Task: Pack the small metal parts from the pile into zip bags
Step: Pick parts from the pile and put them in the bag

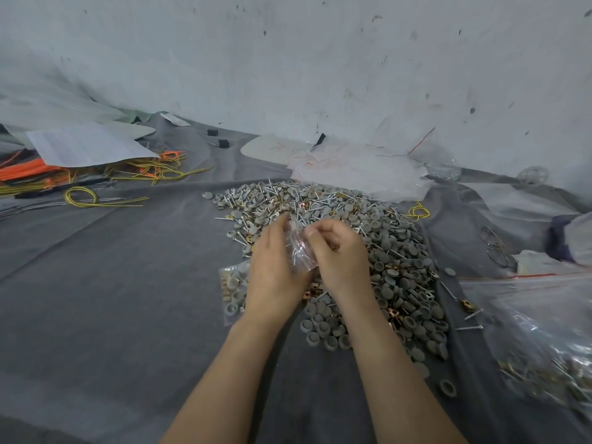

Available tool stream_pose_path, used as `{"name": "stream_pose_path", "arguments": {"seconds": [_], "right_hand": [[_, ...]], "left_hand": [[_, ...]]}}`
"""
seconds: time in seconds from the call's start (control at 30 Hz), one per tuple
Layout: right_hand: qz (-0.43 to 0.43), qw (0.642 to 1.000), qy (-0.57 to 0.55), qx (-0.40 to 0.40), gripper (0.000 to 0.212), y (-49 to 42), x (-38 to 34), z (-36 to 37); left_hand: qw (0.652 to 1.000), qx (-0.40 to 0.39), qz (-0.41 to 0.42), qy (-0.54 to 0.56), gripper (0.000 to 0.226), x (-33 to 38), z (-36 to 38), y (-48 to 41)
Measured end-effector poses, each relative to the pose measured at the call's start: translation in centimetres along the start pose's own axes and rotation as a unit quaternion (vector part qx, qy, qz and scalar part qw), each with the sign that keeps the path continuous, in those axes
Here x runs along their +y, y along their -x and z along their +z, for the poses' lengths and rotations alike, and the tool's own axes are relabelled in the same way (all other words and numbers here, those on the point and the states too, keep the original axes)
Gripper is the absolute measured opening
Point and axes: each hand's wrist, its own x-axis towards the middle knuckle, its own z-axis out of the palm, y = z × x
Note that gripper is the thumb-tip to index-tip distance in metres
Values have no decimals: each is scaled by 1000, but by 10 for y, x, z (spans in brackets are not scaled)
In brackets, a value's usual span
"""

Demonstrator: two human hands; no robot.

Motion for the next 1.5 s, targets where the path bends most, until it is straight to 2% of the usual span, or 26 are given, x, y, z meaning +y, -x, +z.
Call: {"name": "stream_pose_path", "arguments": {"seconds": [0.13, 0.23, 0.33, 0.4, 0.47, 0.6, 0.67, 0.8, 0.87, 0.93, 1.07, 1.23, 1.3, 1.4, 1.5], "right_hand": [[-8, 995, 75, 64, 15, -3, 6, -8], [-31, 975, 220, -19, 20, 1, 14, -4], [-56, 915, 375, -134, 30, 8, 24, 10], [-58, 892, 420, -157, 30, 11, 27, 17], [-58, 888, 432, -148, 25, 11, 29, 20], [-62, 886, 440, -131, 17, 10, 28, 22], [-69, 900, 413, -121, 16, 10, 29, 19], [-3, 985, 174, -14, 7, 2, 17, 4], [7, 997, 72, 40, 5, -3, 7, -5], [-5, 999, 18, 46, 13, -6, -4, -9], [-39, 998, 47, -34, 2, -6, -24, -1], [-102, 988, 75, -88, 6, -1, -43, -1], [-93, 985, 86, -121, 4, 0, -47, -6], [-74, 969, 141, -188, 15, 0, -54, -5], [-97, 974, 158, -132, 7, -8, -69, -9]], "left_hand": [[993, 80, -48, 76, 70, 7, -9, -4], [974, 139, -100, 148, 62, 9, -17, -6], [962, 172, -116, 178, 57, 11, -21, -6], [960, 176, -120, 179, 57, 11, -20, -6], [962, 175, -120, 175, 58, 11, -19, -6], [965, 165, -117, 166, 60, 12, -18, -5], [967, 160, -114, 164, 61, 11, -18, -6], [978, 135, -94, 129, 65, 10, -14, -5], [983, 121, -76, 113, 67, 9, -12, -5], [987, 107, -66, 104, 70, 8, -10, -4], [989, 89, -65, 97, 77, 6, -9, -4], [986, 97, -64, 119, 79, 13, -16, -6], [986, 105, -61, 118, 77, 18, -21, -9], [987, 123, -61, 80, 79, 25, -28, -13], [992, 124, -19, 18, 92, 34, -43, -13]]}}
